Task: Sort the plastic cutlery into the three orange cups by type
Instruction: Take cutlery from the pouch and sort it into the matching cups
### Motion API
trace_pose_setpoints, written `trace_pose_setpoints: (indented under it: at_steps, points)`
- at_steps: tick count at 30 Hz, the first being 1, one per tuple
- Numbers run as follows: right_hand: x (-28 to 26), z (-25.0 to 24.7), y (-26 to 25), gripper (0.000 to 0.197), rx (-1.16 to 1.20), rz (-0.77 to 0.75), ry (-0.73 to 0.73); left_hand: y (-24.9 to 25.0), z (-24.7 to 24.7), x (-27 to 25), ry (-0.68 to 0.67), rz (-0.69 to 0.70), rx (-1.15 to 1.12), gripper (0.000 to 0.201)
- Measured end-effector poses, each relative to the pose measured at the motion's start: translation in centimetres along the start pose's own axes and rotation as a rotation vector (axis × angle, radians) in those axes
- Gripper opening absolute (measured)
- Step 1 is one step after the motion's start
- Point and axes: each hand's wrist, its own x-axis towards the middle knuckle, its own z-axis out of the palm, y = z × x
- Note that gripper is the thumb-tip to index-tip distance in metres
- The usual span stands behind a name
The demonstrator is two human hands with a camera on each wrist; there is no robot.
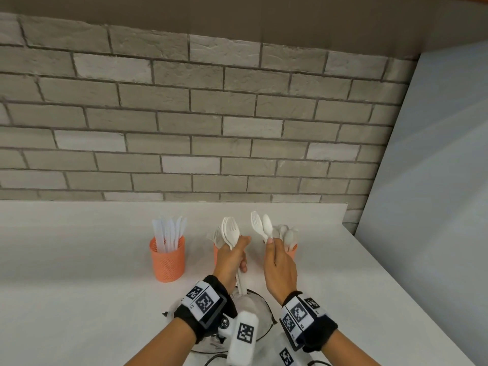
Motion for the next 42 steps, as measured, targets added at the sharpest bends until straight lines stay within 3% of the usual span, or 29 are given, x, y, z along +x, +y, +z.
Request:
trace_pose_setpoints:
  at_steps: [3,10,14,17,20,23,24,27,30,33,38,42]
  points:
    - [-0.3,0.2,-0.1,0.02,0.008,-0.011,-0.019,-0.1,0.6,-0.6,-0.046,0.011,-0.022,0.013]
    - [-1.1,0.8,0.3,0.01,0.108,0.006,-0.094,-0.8,2.0,-0.6,-0.011,-0.019,-0.061,0.025]
    - [-1.0,0.6,0.2,0.02,0.322,0.144,-0.15,-1.0,2.6,-0.3,0.011,0.0,-0.002,0.015]
    - [-0.2,0.7,1.0,0.02,0.469,0.263,-0.18,-0.7,2.4,-0.3,0.039,0.066,0.061,0.022]
    - [1.1,0.5,2.1,0.029,0.445,0.295,-0.182,-0.2,1.8,0.0,0.033,0.092,0.083,0.03]
    - [2.3,-0.7,2.6,0.006,0.467,0.336,-0.159,0.2,0.4,1.2,0.011,0.1,0.093,0.025]
    - [2.9,-1.1,3.0,0.01,0.481,0.34,-0.143,0.3,-0.2,1.6,0.001,0.081,0.082,0.022]
    - [4.6,-2.2,4.4,0.016,0.466,0.31,-0.091,0.9,-2.0,3.0,-0.001,0.04,0.103,0.023]
    - [6.1,-3.2,5.4,0.007,0.498,0.291,-0.041,1.6,-3.6,4.8,0.053,0.105,0.149,0.021]
    - [7.6,-3.6,6.2,0.011,0.456,0.259,0.001,2.3,-4.2,6.9,0.095,0.171,0.114,0.015]
    - [9.7,-3.1,6.5,0.026,0.407,0.181,0.065,3.7,-2.3,9.1,0.068,0.301,0.023,0.018]
    - [10.4,-1.6,8.2,0.012,0.265,0.104,0.097,3.2,-0.3,10.2,0.029,0.341,0.039,0.016]
